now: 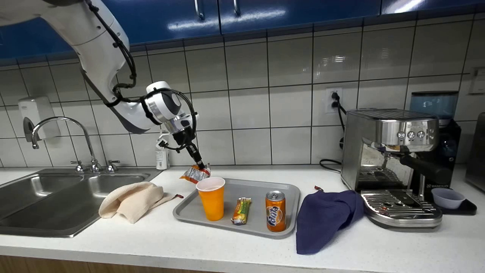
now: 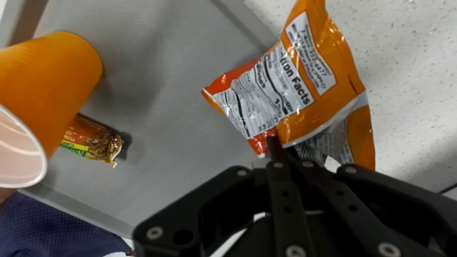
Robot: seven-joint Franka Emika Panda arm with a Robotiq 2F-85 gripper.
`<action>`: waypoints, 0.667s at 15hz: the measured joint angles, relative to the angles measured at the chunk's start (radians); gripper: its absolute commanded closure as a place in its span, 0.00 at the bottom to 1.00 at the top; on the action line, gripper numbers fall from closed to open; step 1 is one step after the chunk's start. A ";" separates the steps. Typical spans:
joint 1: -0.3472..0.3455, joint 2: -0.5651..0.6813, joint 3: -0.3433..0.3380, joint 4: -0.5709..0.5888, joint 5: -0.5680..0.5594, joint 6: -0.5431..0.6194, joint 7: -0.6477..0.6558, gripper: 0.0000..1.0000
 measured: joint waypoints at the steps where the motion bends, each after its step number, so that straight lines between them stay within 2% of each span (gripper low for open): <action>1: -0.006 0.000 -0.001 -0.003 0.000 0.000 0.000 1.00; 10: -0.047 -0.001 -0.009 -0.026 0.000 0.000 0.010 1.00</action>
